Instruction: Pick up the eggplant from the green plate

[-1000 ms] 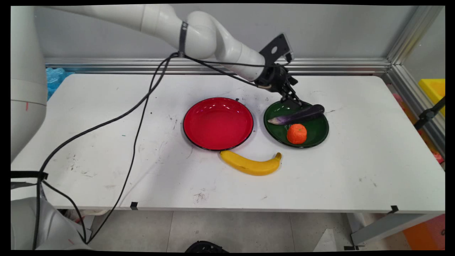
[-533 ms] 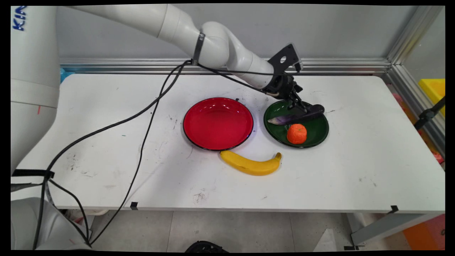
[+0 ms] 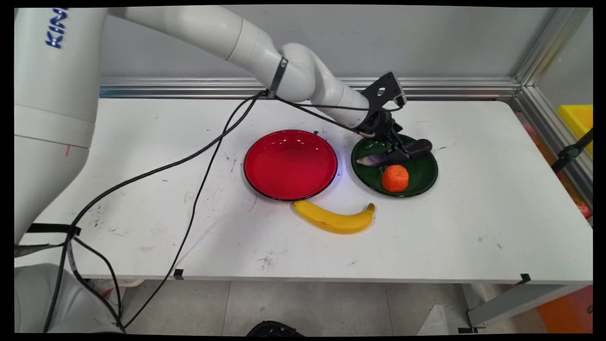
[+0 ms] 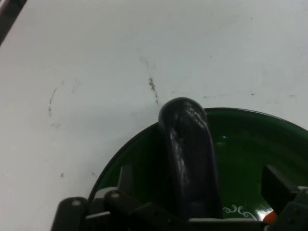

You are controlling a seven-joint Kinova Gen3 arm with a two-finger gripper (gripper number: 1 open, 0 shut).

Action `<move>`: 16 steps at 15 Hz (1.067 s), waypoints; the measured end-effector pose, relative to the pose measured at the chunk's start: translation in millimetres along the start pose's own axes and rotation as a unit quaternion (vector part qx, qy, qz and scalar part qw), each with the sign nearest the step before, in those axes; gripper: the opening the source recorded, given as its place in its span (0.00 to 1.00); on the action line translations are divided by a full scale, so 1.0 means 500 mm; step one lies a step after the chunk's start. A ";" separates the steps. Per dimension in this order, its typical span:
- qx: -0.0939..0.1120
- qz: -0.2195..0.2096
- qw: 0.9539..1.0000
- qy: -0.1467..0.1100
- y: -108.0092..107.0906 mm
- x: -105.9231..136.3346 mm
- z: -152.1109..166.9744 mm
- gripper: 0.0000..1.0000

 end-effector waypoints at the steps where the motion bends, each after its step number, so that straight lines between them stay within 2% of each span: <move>1: 0.000 -0.003 1.000 -0.001 -0.001 -0.003 0.007 1.00; 11: -0.007 -0.029 1.000 -0.001 0.006 -0.024 0.053 1.00; 12: -0.007 -0.031 1.000 -0.001 0.006 -0.025 0.056 0.00; 16: -0.006 -0.038 0.999 0.001 0.003 -0.027 0.064 0.00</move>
